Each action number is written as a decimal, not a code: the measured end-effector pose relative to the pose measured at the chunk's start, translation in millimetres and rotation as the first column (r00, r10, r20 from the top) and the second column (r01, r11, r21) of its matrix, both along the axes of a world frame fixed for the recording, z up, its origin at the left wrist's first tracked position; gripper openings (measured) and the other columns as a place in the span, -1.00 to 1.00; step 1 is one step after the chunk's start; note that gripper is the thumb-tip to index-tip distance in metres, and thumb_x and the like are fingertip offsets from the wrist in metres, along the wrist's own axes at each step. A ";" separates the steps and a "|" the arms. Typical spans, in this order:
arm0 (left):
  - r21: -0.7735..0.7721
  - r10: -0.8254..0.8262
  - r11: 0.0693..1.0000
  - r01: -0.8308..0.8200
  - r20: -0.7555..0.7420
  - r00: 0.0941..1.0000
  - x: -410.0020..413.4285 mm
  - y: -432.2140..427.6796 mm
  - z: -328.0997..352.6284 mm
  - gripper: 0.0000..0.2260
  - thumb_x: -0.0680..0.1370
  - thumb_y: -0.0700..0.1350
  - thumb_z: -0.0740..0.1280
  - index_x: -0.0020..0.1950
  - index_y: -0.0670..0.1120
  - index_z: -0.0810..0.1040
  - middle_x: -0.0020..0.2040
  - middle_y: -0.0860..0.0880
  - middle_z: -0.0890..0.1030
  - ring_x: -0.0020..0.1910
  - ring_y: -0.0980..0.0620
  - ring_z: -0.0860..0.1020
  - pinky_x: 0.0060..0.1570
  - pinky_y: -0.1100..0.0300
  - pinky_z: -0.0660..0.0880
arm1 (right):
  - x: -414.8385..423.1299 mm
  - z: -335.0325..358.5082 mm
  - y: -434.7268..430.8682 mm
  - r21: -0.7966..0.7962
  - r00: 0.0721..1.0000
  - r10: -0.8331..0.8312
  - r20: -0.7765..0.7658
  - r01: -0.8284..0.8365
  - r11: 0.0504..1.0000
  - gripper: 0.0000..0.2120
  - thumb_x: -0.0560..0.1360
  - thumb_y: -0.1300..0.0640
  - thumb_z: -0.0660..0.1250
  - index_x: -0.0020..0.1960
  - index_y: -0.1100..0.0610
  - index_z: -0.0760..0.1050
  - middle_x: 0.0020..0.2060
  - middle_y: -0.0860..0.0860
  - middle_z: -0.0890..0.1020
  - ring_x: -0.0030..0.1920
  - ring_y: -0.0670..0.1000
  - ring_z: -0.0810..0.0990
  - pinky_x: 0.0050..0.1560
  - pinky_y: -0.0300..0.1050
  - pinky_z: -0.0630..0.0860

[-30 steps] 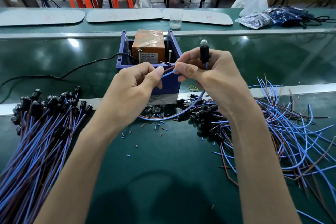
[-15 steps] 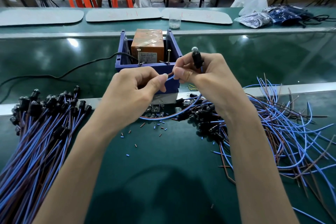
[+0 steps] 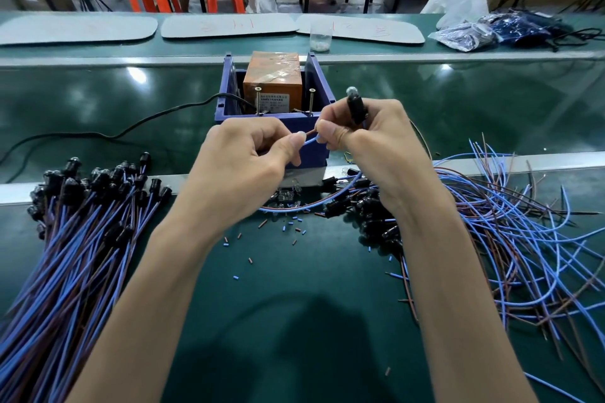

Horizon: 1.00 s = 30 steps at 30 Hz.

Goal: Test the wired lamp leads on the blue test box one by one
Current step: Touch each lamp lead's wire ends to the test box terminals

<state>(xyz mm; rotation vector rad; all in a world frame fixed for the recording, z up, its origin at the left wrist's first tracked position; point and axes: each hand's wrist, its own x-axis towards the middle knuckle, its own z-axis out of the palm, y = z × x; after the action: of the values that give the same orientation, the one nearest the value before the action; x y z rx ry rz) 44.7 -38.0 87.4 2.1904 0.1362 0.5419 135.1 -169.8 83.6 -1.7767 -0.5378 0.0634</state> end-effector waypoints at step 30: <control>-0.630 0.067 0.771 -0.098 -0.072 0.995 22.0 18.9 -21.3 -0.66 0.68 -0.14 0.09 -0.26 -0.10 0.48 -0.52 0.12 0.27 -0.58 0.21 0.17 -0.57 0.39 0.14 | 7.6 -3.5 -15.0 -0.022 0.980 -0.182 -0.077 0.181 0.983 -0.75 0.54 -0.06 0.33 -0.13 0.07 0.69 -0.65 -0.26 0.39 -0.50 -0.30 0.41 -0.31 -0.40 0.26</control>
<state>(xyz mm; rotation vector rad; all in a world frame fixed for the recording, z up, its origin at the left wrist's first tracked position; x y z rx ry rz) 66.7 -19.2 66.1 1.5324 0.3857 0.4136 142.6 -184.7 80.1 -1.8228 -0.3176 0.0103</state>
